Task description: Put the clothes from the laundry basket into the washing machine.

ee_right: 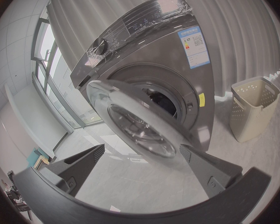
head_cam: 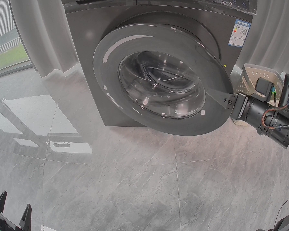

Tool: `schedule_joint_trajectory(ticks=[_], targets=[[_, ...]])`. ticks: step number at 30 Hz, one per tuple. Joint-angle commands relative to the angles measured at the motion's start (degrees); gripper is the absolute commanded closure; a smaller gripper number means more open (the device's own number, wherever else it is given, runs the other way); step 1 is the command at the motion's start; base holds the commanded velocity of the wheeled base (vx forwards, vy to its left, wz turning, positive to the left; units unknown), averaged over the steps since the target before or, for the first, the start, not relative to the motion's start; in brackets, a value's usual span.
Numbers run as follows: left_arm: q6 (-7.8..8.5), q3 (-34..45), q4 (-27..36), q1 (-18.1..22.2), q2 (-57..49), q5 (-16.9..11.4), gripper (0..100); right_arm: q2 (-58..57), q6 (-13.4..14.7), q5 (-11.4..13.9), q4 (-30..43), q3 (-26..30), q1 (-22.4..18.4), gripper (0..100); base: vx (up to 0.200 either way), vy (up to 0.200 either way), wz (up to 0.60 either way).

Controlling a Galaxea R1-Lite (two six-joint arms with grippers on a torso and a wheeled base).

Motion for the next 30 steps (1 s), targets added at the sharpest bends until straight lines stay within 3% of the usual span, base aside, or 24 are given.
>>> schedule_joint_trajectory(ticks=[1, 5, 11, 26, 30], targets=[[-0.08, 1.0, 0.0, 0.0, -0.7, 0.0, 0, 2.1, 0.0, -0.1, 0.0, -2.7, -1.2, 0, 0.000, 0.000, 0.00], [-0.08, 1.0, 0.0, 0.0, -0.7, 0.0, 0, 3.8, 0.0, -0.1, 0.0, -6.4, -4.8, 0, 0.000, 0.000, 0.00], [-0.26, 1.0, 0.0, -0.1, -0.7, 0.0, 0, 4.0, 0.0, -0.1, 0.0, -6.1, -5.0, 0, 0.000, 0.000, 0.00], [-0.34, 1.0, 0.0, 0.0, -0.7, 0.0, 0, 4.7, 0.1, -0.1, -0.1, -7.8, -5.4, 0, 0.200, 0.000, 0.00], [-0.52, 1.0, 0.0, 0.0, -0.7, 0.0, 0, 5.0, 0.0, -0.7, -0.1, -8.9, -5.6, 0, 0.000, 0.000, 0.00]])
